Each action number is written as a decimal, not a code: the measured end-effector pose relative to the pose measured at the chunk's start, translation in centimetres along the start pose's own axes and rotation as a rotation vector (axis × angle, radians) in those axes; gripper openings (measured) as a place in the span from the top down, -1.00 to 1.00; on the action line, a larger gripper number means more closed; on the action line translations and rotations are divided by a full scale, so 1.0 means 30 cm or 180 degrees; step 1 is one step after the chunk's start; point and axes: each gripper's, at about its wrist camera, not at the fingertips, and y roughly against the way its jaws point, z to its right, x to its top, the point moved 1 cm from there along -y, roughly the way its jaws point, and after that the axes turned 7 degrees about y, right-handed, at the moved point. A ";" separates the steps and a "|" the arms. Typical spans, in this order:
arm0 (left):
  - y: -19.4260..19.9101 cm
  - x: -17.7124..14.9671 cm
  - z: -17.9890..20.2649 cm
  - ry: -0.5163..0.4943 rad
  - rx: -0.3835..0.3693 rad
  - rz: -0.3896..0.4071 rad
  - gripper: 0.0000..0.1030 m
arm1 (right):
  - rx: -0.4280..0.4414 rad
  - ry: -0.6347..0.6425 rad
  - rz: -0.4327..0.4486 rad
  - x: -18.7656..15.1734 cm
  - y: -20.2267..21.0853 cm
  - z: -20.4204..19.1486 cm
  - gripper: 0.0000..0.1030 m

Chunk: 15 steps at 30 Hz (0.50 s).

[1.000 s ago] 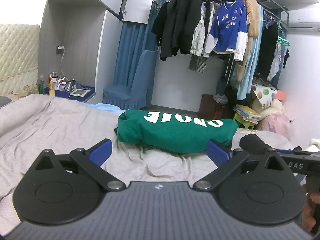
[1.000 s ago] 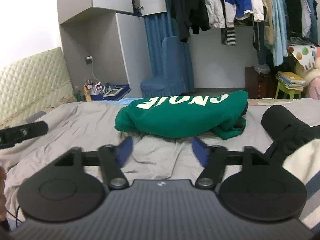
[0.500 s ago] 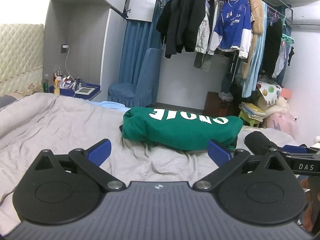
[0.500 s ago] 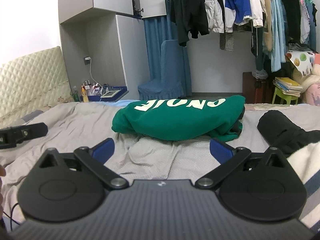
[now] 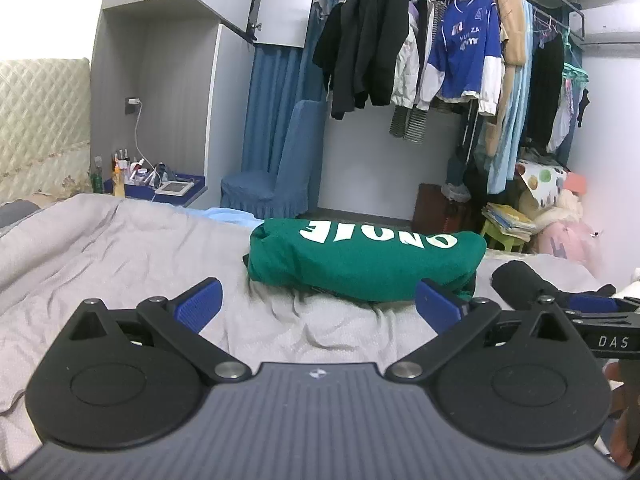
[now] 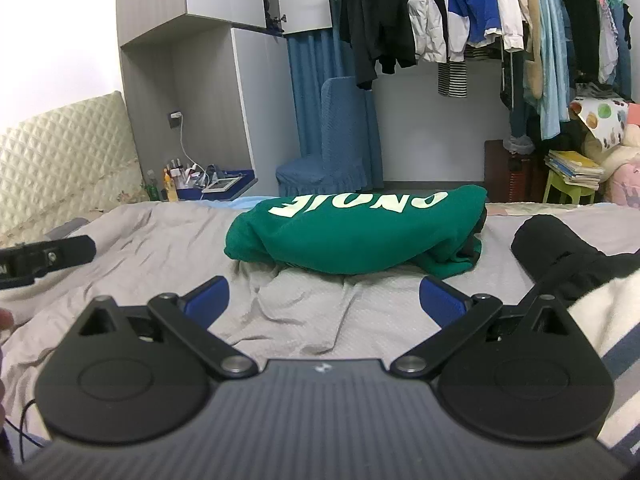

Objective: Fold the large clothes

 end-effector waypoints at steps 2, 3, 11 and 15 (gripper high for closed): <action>-0.003 -0.004 0.001 0.0009 0.0015 -0.0013 -1.00 | -0.0003 -0.0001 0.0004 0.000 0.004 0.002 -1.00; -0.003 -0.005 0.002 0.0018 0.0018 -0.0019 -1.00 | -0.0006 0.0005 0.0003 0.000 0.005 0.001 -1.00; -0.002 -0.017 0.017 -0.0031 0.0021 -0.0044 -1.00 | -0.0012 0.0026 -0.0001 0.000 0.002 0.006 -1.00; -0.011 -0.016 0.018 -0.0056 0.0040 -0.0063 -1.00 | -0.0014 0.0026 0.0004 -0.002 0.006 0.002 -1.00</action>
